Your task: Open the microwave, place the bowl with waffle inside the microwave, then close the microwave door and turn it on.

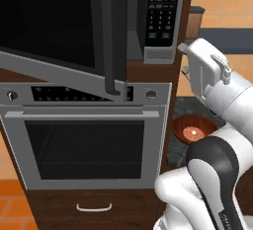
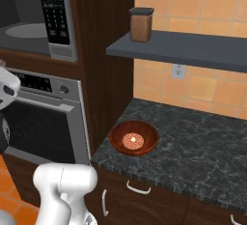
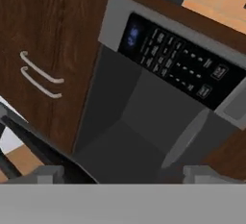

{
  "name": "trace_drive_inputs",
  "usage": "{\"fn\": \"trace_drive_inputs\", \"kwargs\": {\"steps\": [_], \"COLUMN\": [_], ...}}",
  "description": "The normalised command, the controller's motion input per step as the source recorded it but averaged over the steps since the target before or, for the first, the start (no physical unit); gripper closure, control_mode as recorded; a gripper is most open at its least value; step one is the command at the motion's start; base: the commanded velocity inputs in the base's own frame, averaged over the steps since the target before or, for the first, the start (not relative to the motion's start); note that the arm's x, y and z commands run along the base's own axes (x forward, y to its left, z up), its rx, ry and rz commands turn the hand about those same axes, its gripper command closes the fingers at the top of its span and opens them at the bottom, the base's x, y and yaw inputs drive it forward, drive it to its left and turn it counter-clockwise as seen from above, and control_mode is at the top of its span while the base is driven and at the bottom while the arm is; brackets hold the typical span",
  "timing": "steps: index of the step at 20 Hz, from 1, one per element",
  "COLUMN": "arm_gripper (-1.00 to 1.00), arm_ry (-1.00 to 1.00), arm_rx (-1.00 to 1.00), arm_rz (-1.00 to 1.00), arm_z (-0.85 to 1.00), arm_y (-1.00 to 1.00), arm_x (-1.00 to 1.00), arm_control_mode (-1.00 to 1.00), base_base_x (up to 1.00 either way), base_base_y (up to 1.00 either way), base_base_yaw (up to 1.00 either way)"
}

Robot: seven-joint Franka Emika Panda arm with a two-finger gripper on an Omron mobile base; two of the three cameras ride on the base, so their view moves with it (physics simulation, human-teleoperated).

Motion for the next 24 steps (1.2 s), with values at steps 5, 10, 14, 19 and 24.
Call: {"fn": "trace_drive_inputs", "kwargs": {"steps": [5, 10, 14, 19, 24], "arm_gripper": [-1.0, -1.0, -1.0, -1.0, -1.0], "arm_ry": [0.23, 0.26, 0.27, 0.22, 0.13], "arm_rx": [0.11, 0.08, 0.01, 0.0, 0.01], "arm_rz": [0.31, 0.28, 0.26, 0.26, 0.23], "arm_z": [-0.33, -0.15, -0.11, -0.09, -0.18], "arm_y": [0.11, 0.17, 0.35, 0.53, 0.5], "arm_x": [0.65, 0.71, 0.59, 0.47, 0.59], "arm_control_mode": [-1.0, -1.0, -1.0, -1.0, -1.0], "base_base_x": [0.0, 0.0, 0.0, 0.0, 0.0], "base_base_y": [0.0, 0.0, 0.0, 0.0, 0.0], "base_base_yaw": [0.0, 0.0, 0.0, 0.0, 0.0]}}
